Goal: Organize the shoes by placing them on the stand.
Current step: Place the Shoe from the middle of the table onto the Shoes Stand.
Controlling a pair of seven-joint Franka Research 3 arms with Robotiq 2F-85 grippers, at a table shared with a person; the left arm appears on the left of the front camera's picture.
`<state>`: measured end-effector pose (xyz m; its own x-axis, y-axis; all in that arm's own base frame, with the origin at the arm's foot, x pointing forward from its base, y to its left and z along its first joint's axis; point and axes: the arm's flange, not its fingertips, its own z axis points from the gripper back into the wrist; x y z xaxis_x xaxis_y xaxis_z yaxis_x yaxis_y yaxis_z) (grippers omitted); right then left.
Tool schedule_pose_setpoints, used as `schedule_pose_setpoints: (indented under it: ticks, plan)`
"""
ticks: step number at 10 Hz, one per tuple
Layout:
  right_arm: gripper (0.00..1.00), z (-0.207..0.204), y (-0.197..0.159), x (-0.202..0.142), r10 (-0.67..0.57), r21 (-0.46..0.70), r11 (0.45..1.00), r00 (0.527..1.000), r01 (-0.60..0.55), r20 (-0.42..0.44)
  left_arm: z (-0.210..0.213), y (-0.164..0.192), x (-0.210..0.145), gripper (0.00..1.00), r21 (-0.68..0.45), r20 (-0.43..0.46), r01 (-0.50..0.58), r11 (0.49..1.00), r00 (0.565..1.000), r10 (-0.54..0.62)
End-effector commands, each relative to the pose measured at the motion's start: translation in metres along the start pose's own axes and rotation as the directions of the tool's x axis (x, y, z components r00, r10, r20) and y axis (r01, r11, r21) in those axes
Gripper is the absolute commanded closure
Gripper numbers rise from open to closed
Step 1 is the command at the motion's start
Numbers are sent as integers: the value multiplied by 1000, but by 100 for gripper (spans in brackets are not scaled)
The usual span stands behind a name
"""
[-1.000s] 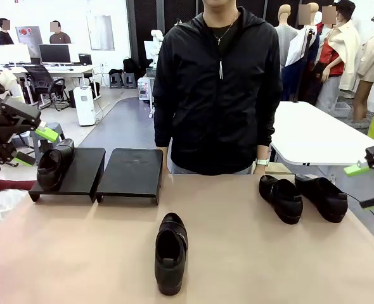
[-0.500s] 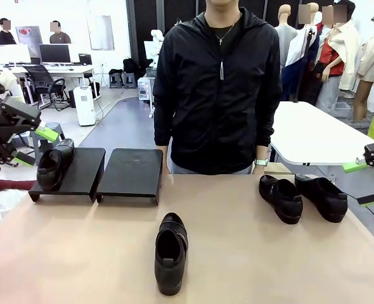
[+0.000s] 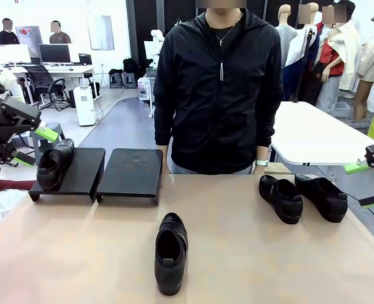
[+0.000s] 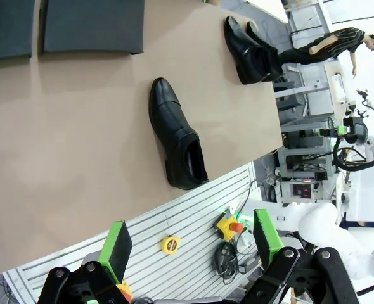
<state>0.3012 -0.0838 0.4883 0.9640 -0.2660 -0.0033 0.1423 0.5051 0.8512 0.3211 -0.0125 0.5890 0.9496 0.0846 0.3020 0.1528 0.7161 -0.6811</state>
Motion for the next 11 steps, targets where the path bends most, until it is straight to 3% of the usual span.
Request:
schedule_pose_setpoints:
  ticks: [1, 7, 8, 11]
  plan:
    - [0, 2, 1, 2, 11, 11, 1000, 1000, -11, 0, 1, 2, -1, 0, -2, -5, 14, 1000, 1000, -14]
    - [0, 2, 1, 2, 11, 11, 1000, 1000, -11, 0, 0, 0, 0, 0, 0, 0, 0, 1000, 1000, 0]
    - [0, 2, 1, 2, 11, 11, 1000, 1000, -11, 0, -8, -29, -6, 0, 129, -37, -126, 984, 991, 132]
    - [0, 2, 1, 2, 11, 11, 1000, 1000, -11, 0, -120, -143, -43, 0, 337, -84, -113, 935, 985, 149]
